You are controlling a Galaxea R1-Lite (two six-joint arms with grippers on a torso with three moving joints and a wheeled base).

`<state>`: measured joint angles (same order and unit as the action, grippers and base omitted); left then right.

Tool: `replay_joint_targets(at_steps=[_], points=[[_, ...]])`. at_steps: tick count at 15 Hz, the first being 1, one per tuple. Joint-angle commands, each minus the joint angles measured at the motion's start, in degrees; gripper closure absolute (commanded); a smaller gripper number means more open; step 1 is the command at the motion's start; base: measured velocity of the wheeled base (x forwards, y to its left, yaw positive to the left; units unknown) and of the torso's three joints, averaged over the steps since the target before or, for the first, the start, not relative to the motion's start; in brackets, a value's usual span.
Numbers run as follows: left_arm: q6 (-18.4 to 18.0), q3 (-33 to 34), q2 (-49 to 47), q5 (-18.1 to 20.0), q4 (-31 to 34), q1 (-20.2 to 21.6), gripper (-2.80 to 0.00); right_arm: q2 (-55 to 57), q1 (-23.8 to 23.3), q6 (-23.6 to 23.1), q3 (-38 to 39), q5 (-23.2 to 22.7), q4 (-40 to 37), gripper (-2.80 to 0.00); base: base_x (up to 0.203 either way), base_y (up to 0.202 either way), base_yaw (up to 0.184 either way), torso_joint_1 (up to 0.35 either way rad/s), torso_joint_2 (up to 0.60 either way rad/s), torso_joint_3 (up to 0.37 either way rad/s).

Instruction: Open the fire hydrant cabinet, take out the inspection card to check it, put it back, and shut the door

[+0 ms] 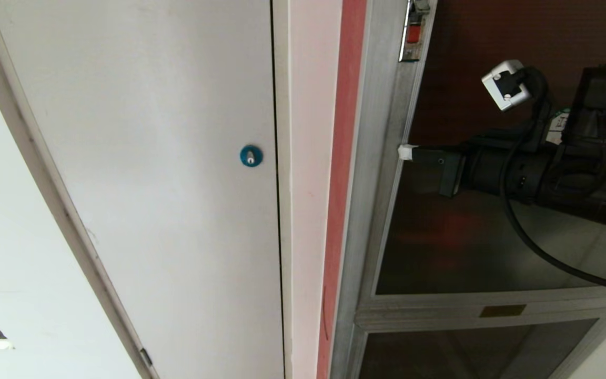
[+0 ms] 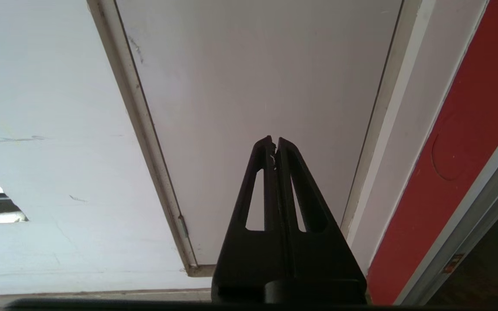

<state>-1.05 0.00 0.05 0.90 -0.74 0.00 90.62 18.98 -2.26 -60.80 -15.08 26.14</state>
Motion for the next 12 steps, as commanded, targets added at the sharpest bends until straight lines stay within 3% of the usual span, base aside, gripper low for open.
replay_joint_targets(at_steps=[1,8,12], points=[[0.0,0.4,0.0,0.0,0.0,0.0,0.00,-2.2,0.2,0.0,0.5,-0.3,0.0,0.00,0.000,0.000,0.000,0.000,0.00,0.000],[0.0,0.4,0.0,0.0,0.0,0.0,0.00,-13.0,3.8,0.5,5.9,-3.0,-0.1,0.00,0.000,0.000,0.000,0.000,0.00,0.000],[0.0,0.4,0.0,0.0,0.0,0.0,0.00,-17.9,7.0,1.7,4.5,-2.8,-0.3,0.00,0.000,0.000,0.000,0.000,0.00,0.000]])
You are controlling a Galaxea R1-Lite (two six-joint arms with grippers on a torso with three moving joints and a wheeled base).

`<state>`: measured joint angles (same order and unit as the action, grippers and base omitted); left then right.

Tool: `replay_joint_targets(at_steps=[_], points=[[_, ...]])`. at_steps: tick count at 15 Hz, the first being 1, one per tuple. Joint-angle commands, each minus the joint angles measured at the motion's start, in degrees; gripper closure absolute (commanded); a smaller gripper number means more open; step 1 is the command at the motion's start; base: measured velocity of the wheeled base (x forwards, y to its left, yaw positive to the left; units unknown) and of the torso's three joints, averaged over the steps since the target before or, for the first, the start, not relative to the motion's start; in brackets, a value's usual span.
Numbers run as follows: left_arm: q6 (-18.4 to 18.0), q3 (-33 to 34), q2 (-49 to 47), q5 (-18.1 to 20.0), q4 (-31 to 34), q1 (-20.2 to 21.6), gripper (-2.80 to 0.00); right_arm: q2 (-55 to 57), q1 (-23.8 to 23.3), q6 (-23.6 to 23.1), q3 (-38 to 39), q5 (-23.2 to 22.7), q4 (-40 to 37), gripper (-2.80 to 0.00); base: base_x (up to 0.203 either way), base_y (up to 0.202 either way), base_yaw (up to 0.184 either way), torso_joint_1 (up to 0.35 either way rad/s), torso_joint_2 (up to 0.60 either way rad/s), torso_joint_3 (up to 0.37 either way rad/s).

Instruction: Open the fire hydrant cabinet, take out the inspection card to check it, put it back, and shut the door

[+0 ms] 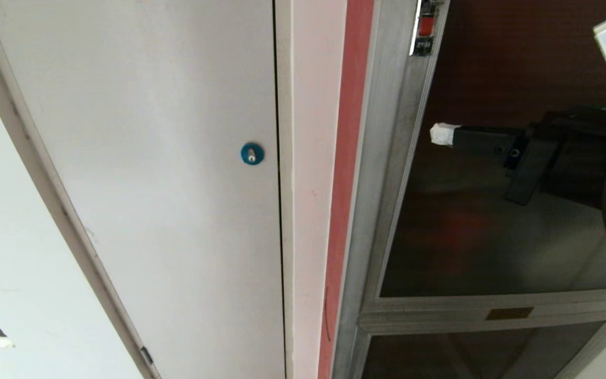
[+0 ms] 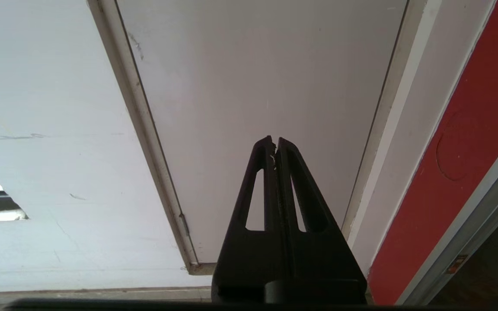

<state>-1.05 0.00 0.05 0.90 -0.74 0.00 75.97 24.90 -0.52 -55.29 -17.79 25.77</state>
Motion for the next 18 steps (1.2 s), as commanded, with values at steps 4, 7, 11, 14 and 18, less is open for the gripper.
replay_joint_targets(at_steps=[4,7,11,14,18], points=[[0.0,0.4,0.0,0.0,0.0,0.0,0.00,-3.5,2.2,0.1,-7.3,3.6,0.0,0.00,0.000,0.000,0.000,0.000,0.00,0.000],[0.0,0.4,0.0,0.0,0.0,0.0,0.00,-1.2,2.5,0.1,-13.7,4.1,0.1,0.00,0.000,0.000,0.000,0.000,0.00,0.000],[0.0,0.4,0.0,0.0,0.0,0.0,0.00,5.9,2.5,0.0,-26.4,4.8,0.1,0.00,0.000,0.000,0.000,0.000,0.00,0.000],[0.0,0.4,0.0,0.0,0.0,0.0,0.00,11.7,2.4,0.0,-36.0,5.8,0.0,0.00,0.000,0.000,0.000,0.000,0.00,0.000],[0.0,0.4,0.0,0.0,0.0,0.0,0.00,18.8,2.4,-0.1,-47.0,9.3,0.2,0.00,0.000,0.000,0.000,0.000,0.00,0.000]])
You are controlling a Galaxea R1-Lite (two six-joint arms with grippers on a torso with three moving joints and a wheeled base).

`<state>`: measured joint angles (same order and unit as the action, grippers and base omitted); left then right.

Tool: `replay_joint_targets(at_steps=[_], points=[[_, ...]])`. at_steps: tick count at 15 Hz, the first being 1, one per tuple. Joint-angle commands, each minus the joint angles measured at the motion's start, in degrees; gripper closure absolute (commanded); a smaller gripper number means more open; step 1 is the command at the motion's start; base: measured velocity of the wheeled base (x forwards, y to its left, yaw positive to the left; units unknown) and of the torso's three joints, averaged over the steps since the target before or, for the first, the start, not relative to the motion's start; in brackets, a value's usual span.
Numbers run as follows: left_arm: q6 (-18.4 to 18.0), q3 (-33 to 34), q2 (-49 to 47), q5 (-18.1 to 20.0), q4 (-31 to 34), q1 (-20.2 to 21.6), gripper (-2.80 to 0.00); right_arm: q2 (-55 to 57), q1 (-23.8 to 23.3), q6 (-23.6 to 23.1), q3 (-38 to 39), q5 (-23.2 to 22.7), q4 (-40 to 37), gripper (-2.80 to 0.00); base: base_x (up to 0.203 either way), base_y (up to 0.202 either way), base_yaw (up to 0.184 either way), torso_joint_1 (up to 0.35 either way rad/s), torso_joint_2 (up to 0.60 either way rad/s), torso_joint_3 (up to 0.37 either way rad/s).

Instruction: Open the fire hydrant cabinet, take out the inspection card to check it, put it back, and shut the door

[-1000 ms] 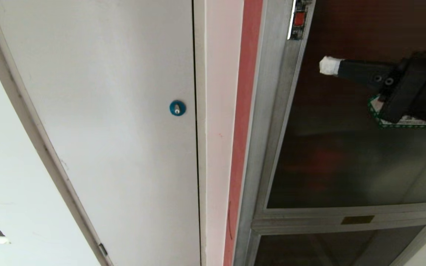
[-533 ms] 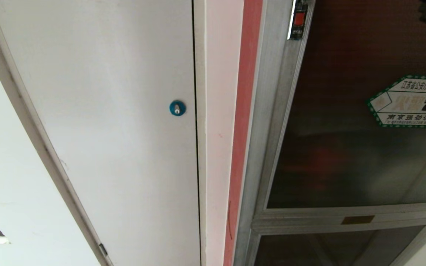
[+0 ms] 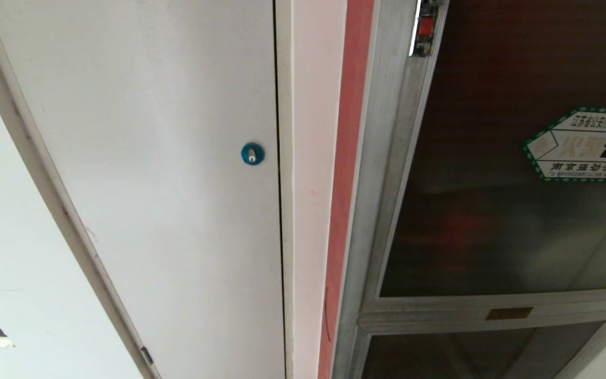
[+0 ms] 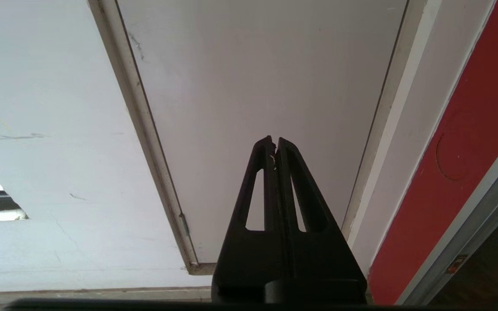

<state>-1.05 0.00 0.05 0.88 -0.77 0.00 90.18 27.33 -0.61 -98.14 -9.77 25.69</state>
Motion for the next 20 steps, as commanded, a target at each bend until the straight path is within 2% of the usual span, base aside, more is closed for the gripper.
replay_joint_targets(at_steps=[1,6,11,20], points=[[0.0,0.4,0.0,0.0,0.0,0.0,0.00,6.1,0.0,-0.1,-6.8,2.6,0.3,0.00,0.000,0.000,0.000,0.000,0.00,0.000],[0.0,0.4,0.0,0.0,0.0,0.0,0.00,11.1,-2.2,-0.2,-13.8,3.7,0.2,0.00,0.000,0.000,0.000,0.000,0.00,0.000],[0.0,0.4,0.0,0.0,0.0,0.0,0.00,13.1,-5.1,-0.1,-13.9,3.8,0.2,0.00,0.000,0.000,0.000,0.000,0.00,0.000],[0.0,0.4,0.0,0.0,0.0,0.0,0.00,13.3,-6.4,-0.1,-13.6,4.2,0.3,0.00,0.000,0.000,0.000,0.000,0.00,0.000]])
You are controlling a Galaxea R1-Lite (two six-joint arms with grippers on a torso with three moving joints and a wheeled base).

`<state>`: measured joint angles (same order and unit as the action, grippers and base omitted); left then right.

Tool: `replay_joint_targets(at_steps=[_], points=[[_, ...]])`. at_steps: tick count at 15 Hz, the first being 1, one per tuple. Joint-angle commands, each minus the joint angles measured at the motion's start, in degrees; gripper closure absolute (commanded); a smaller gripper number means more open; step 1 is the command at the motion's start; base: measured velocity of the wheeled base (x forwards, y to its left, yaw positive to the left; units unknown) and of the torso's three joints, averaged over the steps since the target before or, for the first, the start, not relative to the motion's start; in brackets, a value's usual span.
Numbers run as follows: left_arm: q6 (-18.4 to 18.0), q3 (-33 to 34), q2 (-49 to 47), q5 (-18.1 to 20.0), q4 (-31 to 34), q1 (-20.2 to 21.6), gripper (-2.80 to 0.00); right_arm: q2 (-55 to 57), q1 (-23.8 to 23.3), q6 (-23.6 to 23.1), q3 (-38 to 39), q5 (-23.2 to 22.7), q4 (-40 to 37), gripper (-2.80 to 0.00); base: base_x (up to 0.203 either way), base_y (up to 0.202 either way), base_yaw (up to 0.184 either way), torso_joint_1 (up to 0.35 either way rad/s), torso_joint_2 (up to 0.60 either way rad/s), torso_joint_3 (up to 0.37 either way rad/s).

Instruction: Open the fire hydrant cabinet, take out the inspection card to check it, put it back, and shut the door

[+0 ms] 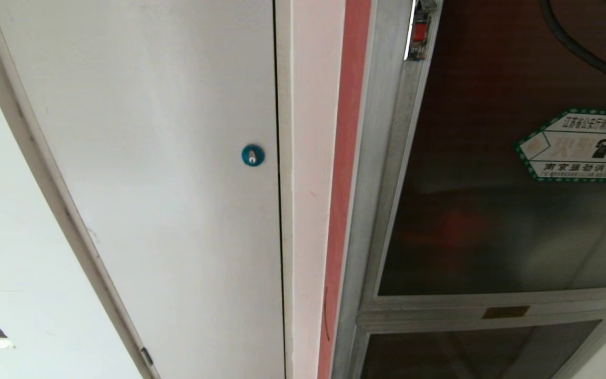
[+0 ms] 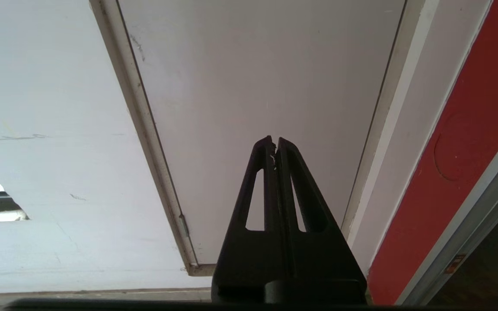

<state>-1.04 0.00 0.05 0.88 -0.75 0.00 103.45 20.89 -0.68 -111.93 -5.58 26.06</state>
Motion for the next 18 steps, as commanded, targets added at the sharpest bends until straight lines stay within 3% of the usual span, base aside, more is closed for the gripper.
replay_joint_targets(at_steps=[1,9,18], points=[[0.0,0.4,0.0,0.0,0.0,0.0,0.00,-0.4,0.2,0.0,0.5,0.0,0.0,0.00,0.000,0.000,0.000,0.000,0.00,0.000],[0.0,0.4,0.0,0.0,0.0,0.0,0.00,-10.7,5.8,0.2,13.3,1.0,0.2,0.00,0.000,0.000,0.000,0.000,0.00,0.000],[0.0,0.4,0.0,0.0,0.0,0.0,0.00,-17.3,5.9,2.7,22.4,1.9,-0.2,0.00,0.000,0.000,0.000,0.000,0.00,0.000]])
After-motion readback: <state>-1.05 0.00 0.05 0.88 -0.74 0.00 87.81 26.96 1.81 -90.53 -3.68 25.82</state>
